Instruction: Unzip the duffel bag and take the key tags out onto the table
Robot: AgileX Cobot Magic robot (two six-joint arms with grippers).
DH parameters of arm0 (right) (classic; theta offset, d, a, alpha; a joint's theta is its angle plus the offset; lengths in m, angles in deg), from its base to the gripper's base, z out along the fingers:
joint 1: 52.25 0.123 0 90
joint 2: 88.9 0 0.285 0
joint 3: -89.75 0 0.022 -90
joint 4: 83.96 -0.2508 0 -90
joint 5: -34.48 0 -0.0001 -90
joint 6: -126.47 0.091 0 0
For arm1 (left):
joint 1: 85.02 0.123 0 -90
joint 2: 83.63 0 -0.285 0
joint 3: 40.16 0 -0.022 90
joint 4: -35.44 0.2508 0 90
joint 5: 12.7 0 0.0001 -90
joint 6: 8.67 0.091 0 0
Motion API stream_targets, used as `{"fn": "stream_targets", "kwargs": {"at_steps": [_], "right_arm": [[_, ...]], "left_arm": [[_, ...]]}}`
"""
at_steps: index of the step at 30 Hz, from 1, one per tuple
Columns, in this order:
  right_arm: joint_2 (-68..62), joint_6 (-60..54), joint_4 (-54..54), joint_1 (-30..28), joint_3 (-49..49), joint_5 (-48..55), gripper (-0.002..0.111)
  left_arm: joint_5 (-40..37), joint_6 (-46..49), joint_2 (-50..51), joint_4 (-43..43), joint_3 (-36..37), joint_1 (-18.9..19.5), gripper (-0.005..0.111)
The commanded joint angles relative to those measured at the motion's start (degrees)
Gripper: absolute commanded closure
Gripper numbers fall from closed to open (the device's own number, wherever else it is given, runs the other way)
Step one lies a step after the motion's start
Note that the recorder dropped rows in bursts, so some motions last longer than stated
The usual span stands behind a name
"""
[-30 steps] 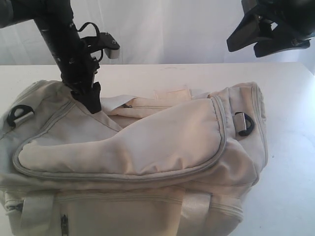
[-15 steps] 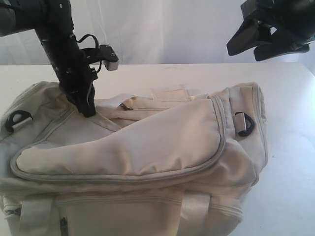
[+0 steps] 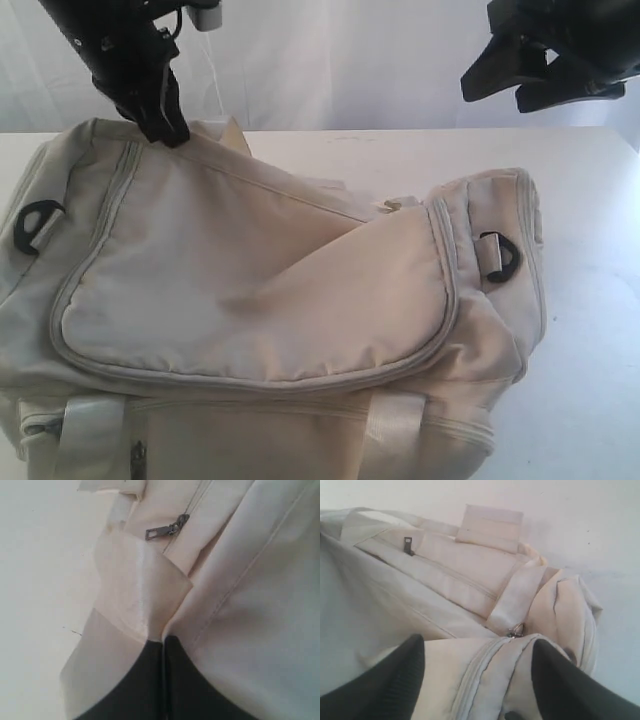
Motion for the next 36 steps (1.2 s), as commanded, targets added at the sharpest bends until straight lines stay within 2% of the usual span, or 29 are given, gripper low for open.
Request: {"fn": "stream_targets", "kwargs": {"at_steps": [1,5,9,15,21,23,29,32,33,36], "right_arm": [[-4.03,-2.36,-0.68,-0.36,-0.17,-5.81,0.050],[-11.57,-2.91,-1.14,-0.36,3.09,-8.06,0.050],[-21.40,-2.80,-1.94,-0.36,10.30,-0.91,0.045],[-34.05,-1.59,-4.22,-0.36,22.40,10.50,0.044],[-41.45,1.71,-8.49,0.80,26.83,11.17,0.045],[-41.65,1.71,-9.71,1.26,26.72,11.17,0.051],[-41.65,1.58,-7.64,2.48,26.72,11.17,0.081],[-40.08,1.58,-3.59,2.48,26.72,11.17,0.104],[-39.29,1.58,-2.17,2.48,26.72,11.17,0.108],[-35.17,2.22,4.45,2.48,26.36,11.17,0.108]], "left_arm": [[-5.11,-1.23,-4.14,-0.35,-0.93,1.20,0.107],[-5.11,-1.23,-4.65,-0.48,-0.93,1.20,0.107],[-5.11,-1.23,-4.65,-1.20,-0.93,1.20,0.107],[-5.11,-1.12,-4.65,-2.99,-0.93,1.20,0.107],[-5.11,-0.86,-4.09,-3.67,-0.93,1.20,0.107],[-5.11,-0.86,-3.98,-3.67,-0.93,1.20,0.107],[-5.11,-0.86,-3.98,-3.67,-0.93,1.20,0.107],[-5.11,-0.86,-3.98,-3.67,-0.93,1.20,0.107],[-5.11,-0.86,-3.98,-3.67,-0.93,1.20,0.107],[-5.11,-1.13,-3.98,-3.67,-0.93,1.20,0.107]]}}
